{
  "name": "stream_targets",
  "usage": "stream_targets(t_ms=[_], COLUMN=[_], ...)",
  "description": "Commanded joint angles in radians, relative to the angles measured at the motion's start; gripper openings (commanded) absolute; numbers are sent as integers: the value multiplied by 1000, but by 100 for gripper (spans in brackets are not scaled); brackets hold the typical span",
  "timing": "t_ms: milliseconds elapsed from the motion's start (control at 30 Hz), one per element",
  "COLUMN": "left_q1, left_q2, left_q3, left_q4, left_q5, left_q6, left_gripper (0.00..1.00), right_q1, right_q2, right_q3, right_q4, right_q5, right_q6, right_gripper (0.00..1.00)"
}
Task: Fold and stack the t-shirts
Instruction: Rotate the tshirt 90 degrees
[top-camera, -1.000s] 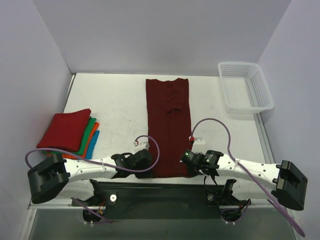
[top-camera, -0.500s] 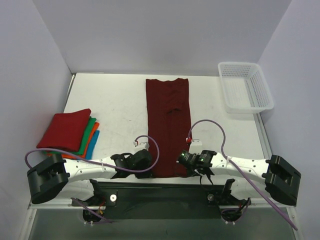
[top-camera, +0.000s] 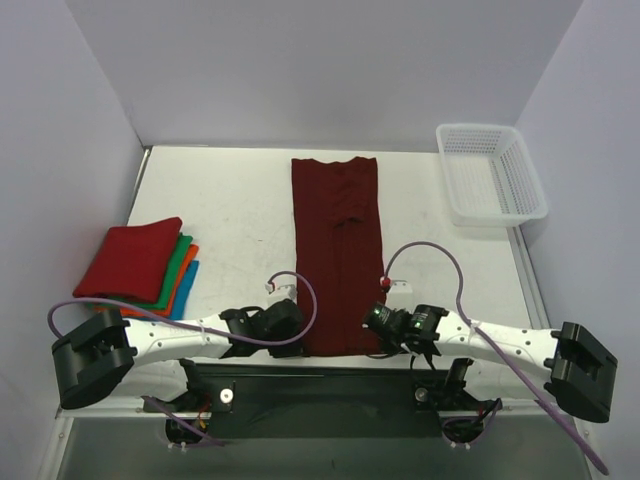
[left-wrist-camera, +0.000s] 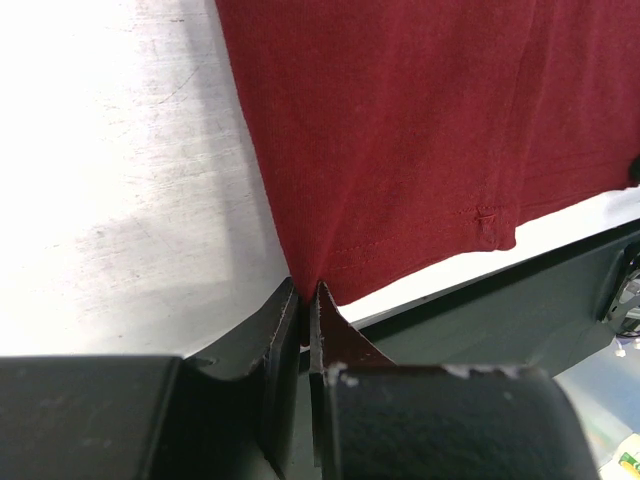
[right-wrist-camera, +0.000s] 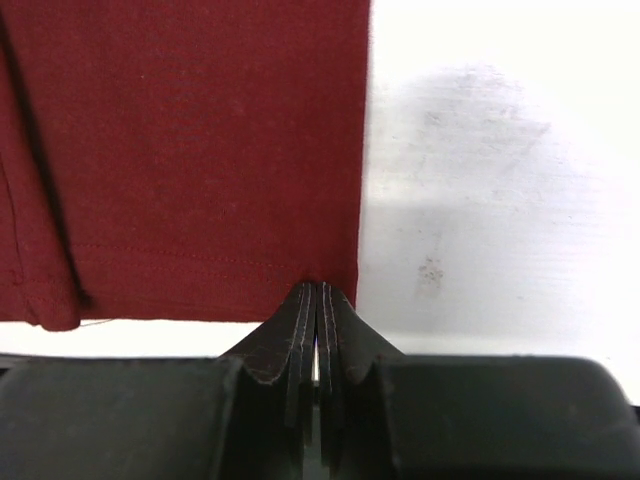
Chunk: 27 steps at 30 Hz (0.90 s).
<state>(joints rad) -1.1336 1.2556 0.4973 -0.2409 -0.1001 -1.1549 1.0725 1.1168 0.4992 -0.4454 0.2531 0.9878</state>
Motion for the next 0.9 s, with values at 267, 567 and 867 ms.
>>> stream_targets(t_ms=[267,567,867], left_q1=[-5,-6,-14], left_q2=[-35,-50,-65], left_q3=[-45,-48,-42], left_q4=[-144,-146,-129], left_q5=[-18,-12,20], left_q6=[0,-3,17], left_gripper=[3,3,8], right_q1=[-28,-28,6], right_q2=[-155,-209,-209], right_q3=[-56,-64,-59], right_q4=[-151,-182,-194], right_q5=[21,21,-21], right_q6=[15,23,20], right_gripper=[0,0,0])
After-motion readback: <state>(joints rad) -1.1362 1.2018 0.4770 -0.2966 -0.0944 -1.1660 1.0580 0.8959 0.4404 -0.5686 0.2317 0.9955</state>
